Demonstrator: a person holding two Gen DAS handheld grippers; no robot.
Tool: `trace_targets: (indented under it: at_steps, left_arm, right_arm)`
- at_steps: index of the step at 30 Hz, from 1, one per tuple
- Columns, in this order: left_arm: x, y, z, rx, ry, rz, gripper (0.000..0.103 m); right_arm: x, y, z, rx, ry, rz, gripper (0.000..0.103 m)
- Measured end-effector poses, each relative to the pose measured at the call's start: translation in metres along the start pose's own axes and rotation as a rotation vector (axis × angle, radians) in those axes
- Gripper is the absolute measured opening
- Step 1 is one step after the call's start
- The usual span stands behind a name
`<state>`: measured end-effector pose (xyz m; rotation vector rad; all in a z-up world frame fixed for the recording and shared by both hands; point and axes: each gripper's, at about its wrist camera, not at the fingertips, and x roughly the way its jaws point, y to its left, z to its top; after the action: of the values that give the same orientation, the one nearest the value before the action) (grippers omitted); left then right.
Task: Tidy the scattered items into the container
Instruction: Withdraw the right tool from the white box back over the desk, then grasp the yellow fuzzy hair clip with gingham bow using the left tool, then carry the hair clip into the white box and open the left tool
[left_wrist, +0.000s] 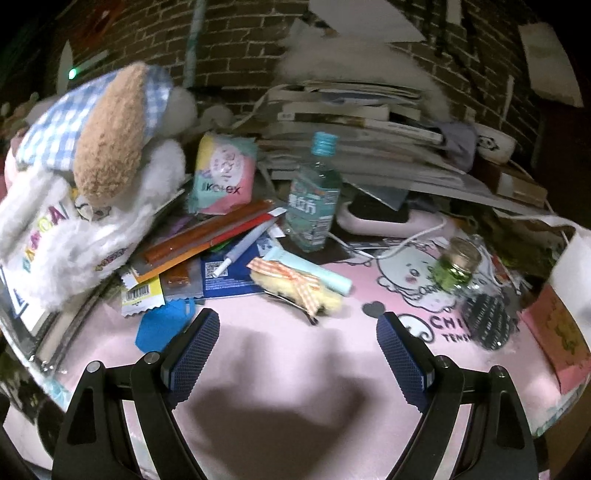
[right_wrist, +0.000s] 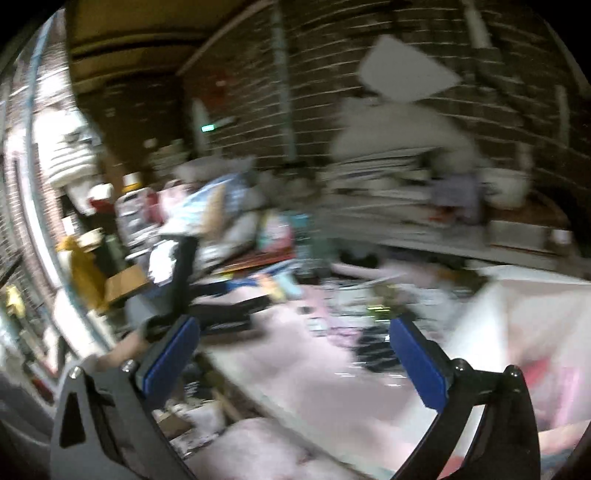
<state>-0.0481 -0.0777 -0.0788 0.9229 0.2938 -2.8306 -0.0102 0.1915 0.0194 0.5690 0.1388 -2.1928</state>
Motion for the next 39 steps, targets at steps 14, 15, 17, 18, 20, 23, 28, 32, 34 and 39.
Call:
trace_targets:
  at_steps: [14, 15, 17, 18, 20, 23, 28, 32, 34, 39]
  left_arm:
    - [0.047, 0.001, 0.019, -0.017, 0.096, -0.023, 0.081]
    - [0.048, 0.002, 0.019, -0.029, 0.098, -0.027, 0.075]
    - [0.051, 0.004, 0.019, -0.039, 0.112, -0.021, 0.069]
    - [0.051, 0.004, 0.020, -0.037, 0.110, -0.018, 0.066]
    - [0.052, 0.002, 0.020, -0.027, 0.113, -0.024, 0.057]
    - [0.053, -0.002, 0.021, -0.005, 0.116, -0.028, 0.049]
    - [0.048, -0.010, 0.018, 0.015, 0.099, -0.074, 0.046]
    - [0.034, -0.021, 0.021, 0.021, 0.072, -0.098, 0.046]
    - [0.023, -0.028, 0.024, 0.031, 0.055, -0.124, 0.046]
    - [-0.004, -0.053, 0.035, 0.065, 0.018, -0.224, 0.046]
  right_arm:
    - [0.053, 0.023, -0.054, 0.063, 0.113, 0.169, 0.102]
    - [0.053, 0.021, -0.054, 0.069, 0.113, 0.169, 0.102]
    - [0.053, 0.018, -0.055, 0.087, 0.113, 0.172, 0.102]
    - [0.054, 0.015, -0.055, 0.096, 0.113, 0.176, 0.102]
    - [0.055, 0.011, -0.055, 0.116, 0.114, 0.181, 0.102]
    - [0.054, 0.008, -0.057, 0.130, 0.114, 0.175, 0.102]
    - [0.053, 0.004, -0.060, 0.149, 0.113, 0.163, 0.102]
    - [0.052, -0.003, -0.062, 0.154, 0.099, 0.088, 0.102]
    - [0.052, -0.008, -0.066, 0.168, 0.084, 0.040, 0.102]
    - [0.054, -0.017, -0.079, 0.221, 0.072, -0.009, 0.102]
